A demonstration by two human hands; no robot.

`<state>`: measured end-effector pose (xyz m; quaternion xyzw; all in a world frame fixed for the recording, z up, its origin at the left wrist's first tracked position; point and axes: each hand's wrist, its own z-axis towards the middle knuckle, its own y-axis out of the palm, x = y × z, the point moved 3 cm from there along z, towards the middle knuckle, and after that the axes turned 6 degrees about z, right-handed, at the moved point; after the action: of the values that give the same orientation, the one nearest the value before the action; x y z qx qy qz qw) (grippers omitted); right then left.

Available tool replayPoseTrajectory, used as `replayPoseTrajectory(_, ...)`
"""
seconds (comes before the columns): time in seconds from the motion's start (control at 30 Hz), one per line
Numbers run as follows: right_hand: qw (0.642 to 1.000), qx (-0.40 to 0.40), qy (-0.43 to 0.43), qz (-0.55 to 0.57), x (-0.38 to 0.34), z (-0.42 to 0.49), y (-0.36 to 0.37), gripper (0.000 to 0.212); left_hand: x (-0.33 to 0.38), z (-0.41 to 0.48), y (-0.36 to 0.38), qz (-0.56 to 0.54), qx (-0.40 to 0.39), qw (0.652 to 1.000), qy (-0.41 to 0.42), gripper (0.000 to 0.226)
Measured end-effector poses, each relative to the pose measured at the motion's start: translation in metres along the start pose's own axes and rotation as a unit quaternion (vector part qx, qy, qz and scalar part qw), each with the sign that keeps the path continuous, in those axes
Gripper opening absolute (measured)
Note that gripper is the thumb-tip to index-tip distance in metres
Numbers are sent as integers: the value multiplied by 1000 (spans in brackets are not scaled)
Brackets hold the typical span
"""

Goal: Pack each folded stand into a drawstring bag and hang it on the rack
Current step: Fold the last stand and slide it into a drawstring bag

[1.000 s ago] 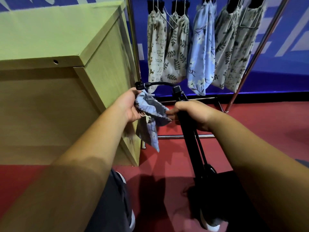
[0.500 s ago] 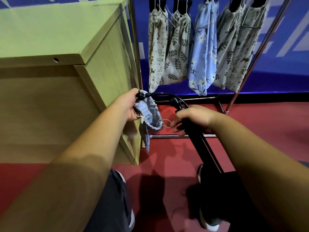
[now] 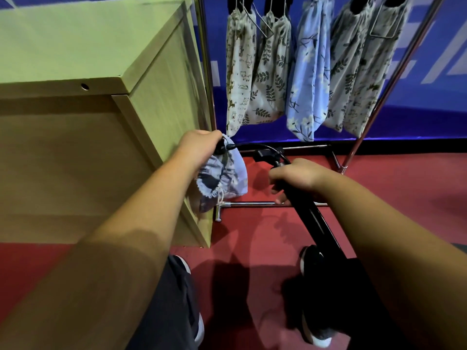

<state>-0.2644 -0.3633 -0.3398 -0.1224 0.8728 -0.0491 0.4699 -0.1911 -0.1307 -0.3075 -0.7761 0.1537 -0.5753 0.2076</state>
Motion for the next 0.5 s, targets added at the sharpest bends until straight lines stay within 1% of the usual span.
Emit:
replayPoseTrajectory(0.07,1000,17,-8,-24,-1,0,1,11,1,-1,1,47,14,999,20,23)
replayPoseTrajectory(0.13,998,29,-16,-45,-2,0,3,12,2,-1,1,72,31,997,22,23)
replayPoseTrajectory(0.2,997,38,-24,-61,-4,-2,4,14,2,0,-1,75,34,997,15,19)
replayPoseTrajectory(0.27,994,53,-37,-91,-8,-3,5,18,-2,5,-4,54,36,998,0,14)
replayPoseTrajectory(0.37,984,87,-56,-147,-13,-5,5,23,-2,9,-8,84,39,996,12,24)
replayPoseTrajectory(0.43,982,98,-69,-144,-16,-5,6,23,2,3,-7,131,45,990,36,22)
replayPoseTrajectory(0.5,986,83,-82,-118,-18,-6,8,22,1,1,-1,163,45,984,51,22)
